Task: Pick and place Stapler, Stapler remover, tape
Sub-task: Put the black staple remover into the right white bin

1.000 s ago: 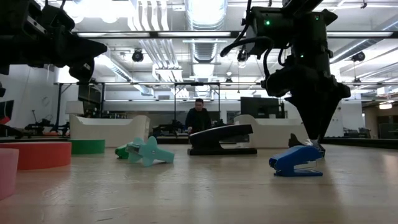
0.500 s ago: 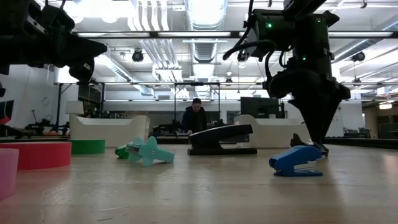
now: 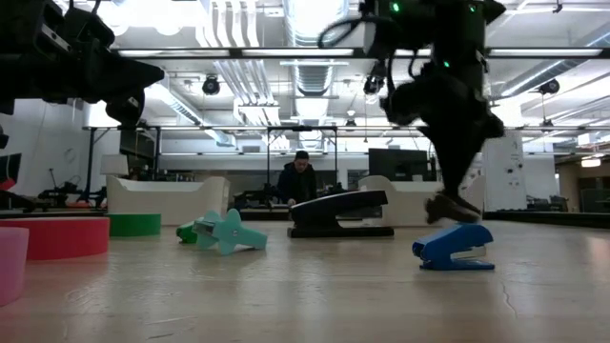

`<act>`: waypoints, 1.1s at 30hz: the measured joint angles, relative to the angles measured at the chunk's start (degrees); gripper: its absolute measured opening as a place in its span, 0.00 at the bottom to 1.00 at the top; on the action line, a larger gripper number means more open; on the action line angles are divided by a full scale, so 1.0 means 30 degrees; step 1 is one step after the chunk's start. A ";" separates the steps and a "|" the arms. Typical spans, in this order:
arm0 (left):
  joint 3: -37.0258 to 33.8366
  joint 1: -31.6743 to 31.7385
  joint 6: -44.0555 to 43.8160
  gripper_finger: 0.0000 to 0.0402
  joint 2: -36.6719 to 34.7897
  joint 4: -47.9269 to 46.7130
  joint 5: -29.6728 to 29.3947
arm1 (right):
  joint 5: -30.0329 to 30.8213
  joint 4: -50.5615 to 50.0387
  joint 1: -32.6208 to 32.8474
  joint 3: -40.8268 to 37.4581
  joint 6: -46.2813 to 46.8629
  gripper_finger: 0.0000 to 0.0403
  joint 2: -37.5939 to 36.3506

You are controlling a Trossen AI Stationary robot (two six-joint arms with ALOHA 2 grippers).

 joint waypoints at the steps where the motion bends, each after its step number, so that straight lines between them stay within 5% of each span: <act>1: -0.0001 -0.0001 -0.0006 0.06 0.0003 0.0000 0.0000 | 0.0344 -0.0232 -0.0007 0.0374 -0.0194 0.02 -0.0077; 15: 0.0001 -0.0002 0.0000 0.06 -0.0001 0.0000 0.0000 | 0.8692 -0.4465 -0.0969 0.4506 -0.2074 0.02 -0.0473; 33: -0.0003 -0.0002 -0.0003 0.06 -0.0001 0.0000 0.0000 | 0.8131 -0.4219 -0.7313 0.3477 -0.4267 0.02 -0.0473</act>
